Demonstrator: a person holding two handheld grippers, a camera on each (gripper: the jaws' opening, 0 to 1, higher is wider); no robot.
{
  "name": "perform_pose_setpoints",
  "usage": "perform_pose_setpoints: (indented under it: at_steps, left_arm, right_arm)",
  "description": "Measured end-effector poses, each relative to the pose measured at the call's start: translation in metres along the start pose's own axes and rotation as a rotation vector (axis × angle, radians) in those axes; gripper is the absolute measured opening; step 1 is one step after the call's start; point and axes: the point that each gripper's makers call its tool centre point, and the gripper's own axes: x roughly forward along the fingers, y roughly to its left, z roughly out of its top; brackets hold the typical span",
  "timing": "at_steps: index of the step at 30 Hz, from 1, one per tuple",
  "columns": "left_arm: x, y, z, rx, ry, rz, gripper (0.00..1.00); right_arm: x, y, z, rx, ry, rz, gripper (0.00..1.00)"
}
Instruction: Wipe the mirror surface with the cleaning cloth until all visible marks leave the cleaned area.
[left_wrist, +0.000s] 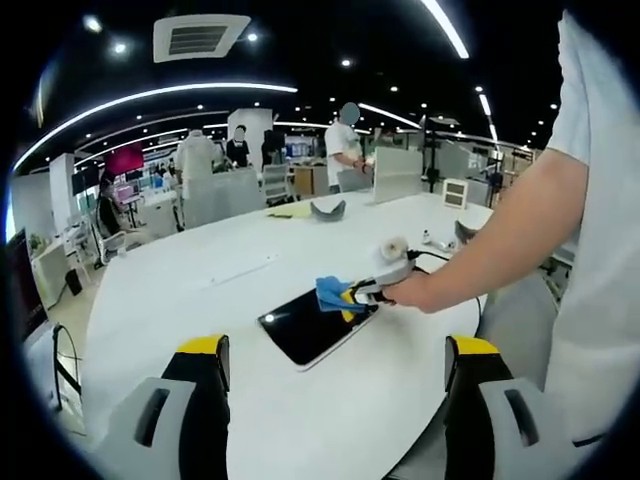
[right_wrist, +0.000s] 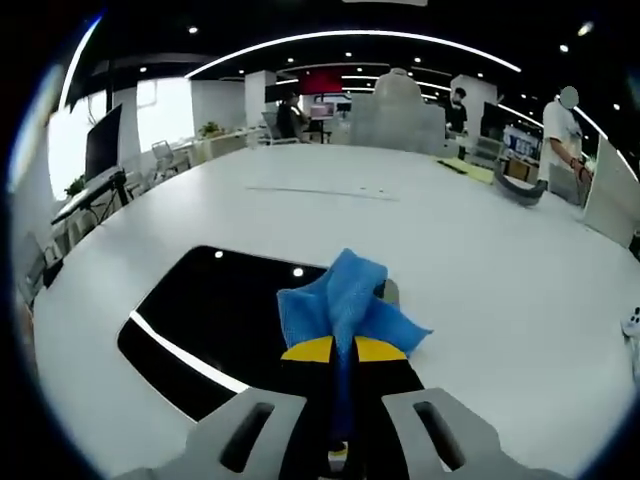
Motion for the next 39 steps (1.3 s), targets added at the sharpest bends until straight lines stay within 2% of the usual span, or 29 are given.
perform_pose_setpoints:
  at_steps: [4, 17, 27, 39]
  left_arm:
    - [-0.003, 0.003, -0.002, -0.001, -0.001, 0.007, 0.90]
    - [-0.007, 0.010, -0.008, -0.009, 0.011, 0.006, 0.89]
    - [-0.006, 0.014, -0.008, -0.001, 0.016, -0.010, 0.89]
    - [-0.002, 0.012, -0.009, 0.002, 0.020, -0.028, 0.89]
  right_arm:
    - [0.001, 0.005, 0.001, -0.025, 0.007, 0.008, 0.01]
    - [0.003, 0.013, 0.003, 0.005, -0.019, 0.001, 0.01]
    - [0.006, 0.029, 0.005, 0.016, -0.052, 0.025, 0.01]
    - [0.006, 0.031, 0.006, 0.081, -0.095, 0.042, 0.01]
